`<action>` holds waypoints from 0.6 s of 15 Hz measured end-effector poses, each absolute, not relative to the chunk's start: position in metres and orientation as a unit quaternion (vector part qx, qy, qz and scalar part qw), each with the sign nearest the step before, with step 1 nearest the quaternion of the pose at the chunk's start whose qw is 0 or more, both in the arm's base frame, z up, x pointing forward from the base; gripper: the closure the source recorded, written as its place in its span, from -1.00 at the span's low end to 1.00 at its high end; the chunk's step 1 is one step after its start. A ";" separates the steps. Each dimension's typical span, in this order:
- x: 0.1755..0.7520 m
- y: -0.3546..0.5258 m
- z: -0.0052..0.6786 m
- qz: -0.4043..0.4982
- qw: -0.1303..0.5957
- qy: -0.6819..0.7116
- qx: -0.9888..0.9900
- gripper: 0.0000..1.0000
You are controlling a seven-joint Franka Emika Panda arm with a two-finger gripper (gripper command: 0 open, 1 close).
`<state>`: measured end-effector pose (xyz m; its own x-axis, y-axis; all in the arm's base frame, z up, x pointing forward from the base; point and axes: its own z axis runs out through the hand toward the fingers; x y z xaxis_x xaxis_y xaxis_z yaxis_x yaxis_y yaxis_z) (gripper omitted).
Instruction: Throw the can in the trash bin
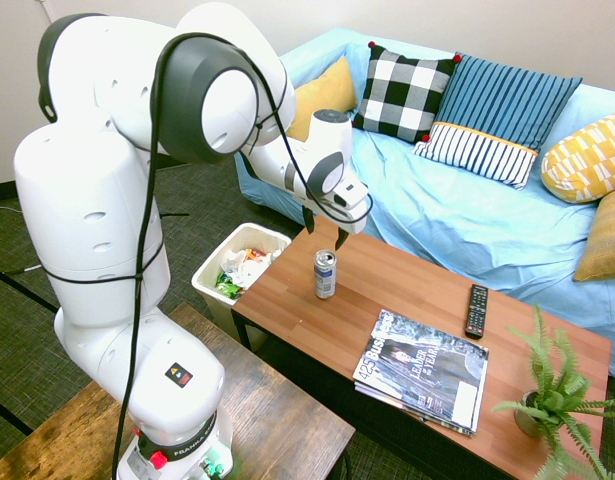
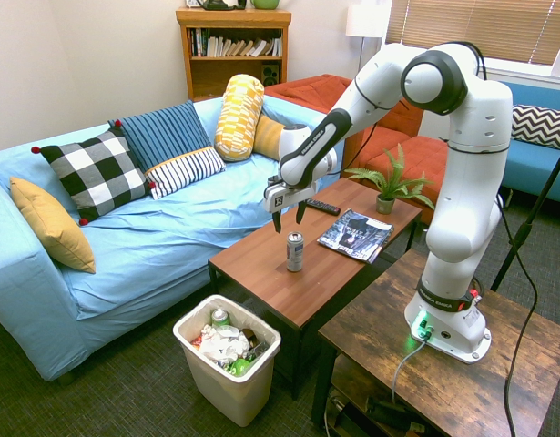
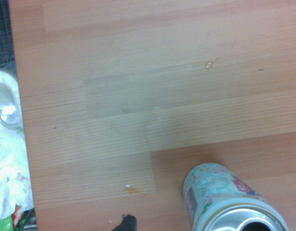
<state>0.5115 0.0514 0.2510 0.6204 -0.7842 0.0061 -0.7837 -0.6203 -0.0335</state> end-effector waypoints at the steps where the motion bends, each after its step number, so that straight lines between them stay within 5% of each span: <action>1: 0.514 0.052 0.247 -0.011 0.012 0.443 -0.896 -1.00; 9: 0.502 0.051 0.226 -0.004 -0.003 0.467 -0.884 -1.00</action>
<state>0.5023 0.0508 0.2260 0.5633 -0.8262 0.0101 -0.8262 -0.5633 0.0025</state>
